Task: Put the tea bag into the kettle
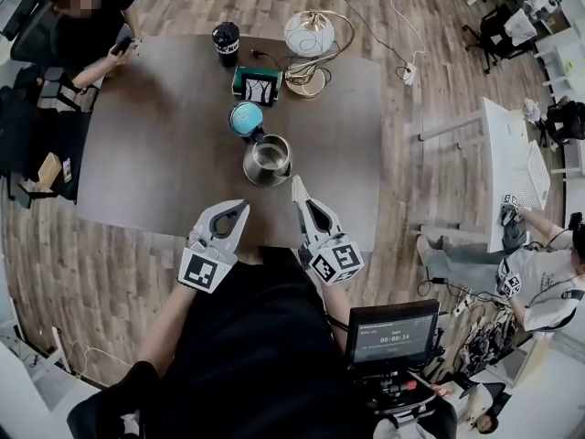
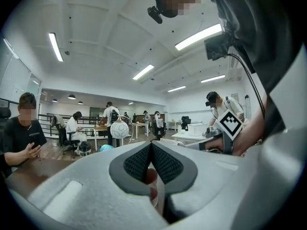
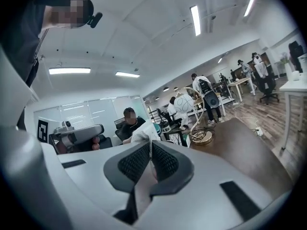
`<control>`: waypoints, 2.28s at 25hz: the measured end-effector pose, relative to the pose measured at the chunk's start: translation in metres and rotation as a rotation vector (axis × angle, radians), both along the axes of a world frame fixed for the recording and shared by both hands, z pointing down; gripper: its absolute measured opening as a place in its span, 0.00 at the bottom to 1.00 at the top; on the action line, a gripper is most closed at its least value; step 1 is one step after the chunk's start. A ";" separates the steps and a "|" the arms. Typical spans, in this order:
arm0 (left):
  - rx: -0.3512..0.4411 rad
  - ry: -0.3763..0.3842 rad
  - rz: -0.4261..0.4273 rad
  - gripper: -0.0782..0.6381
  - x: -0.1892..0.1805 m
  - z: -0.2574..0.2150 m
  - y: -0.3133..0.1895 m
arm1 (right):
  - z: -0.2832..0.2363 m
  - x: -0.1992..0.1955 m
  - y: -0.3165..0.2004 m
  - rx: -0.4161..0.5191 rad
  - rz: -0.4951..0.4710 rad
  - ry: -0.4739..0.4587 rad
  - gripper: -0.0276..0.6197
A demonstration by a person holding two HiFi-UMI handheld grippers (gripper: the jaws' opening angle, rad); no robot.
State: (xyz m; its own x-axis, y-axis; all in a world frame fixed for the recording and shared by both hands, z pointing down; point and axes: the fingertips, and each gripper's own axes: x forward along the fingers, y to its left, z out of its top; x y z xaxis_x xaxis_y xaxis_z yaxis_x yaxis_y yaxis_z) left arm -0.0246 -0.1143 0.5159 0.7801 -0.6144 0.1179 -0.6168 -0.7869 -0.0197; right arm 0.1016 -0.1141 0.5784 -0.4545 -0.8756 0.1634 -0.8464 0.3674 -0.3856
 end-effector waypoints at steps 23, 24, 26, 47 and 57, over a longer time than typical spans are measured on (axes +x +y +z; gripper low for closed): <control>-0.027 0.063 0.163 0.09 -0.113 -0.012 -0.045 | 0.001 -0.078 -0.001 -0.049 0.261 -0.023 0.08; -0.035 0.070 0.162 0.09 -0.114 -0.013 -0.044 | 0.002 -0.078 -0.002 -0.050 0.260 -0.022 0.08; -0.039 0.070 0.159 0.09 -0.117 -0.014 -0.046 | 0.004 -0.081 -0.008 -0.052 0.251 -0.018 0.08; -0.001 0.056 0.122 0.09 -0.106 -0.012 -0.060 | -0.016 -0.031 -0.066 -0.019 0.062 0.338 0.08; 0.008 0.052 0.042 0.09 -0.118 -0.012 -0.072 | -0.002 -0.023 -0.105 -0.062 -0.165 0.655 0.08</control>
State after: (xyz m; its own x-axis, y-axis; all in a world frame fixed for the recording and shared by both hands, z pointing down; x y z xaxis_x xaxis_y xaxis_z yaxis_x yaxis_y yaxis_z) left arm -0.1425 -0.1858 0.5039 0.8099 -0.5822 0.0721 -0.5840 -0.8118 0.0050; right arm 0.0786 -0.2195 0.5761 -0.3712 -0.7836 0.4981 -0.8472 0.5054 0.1638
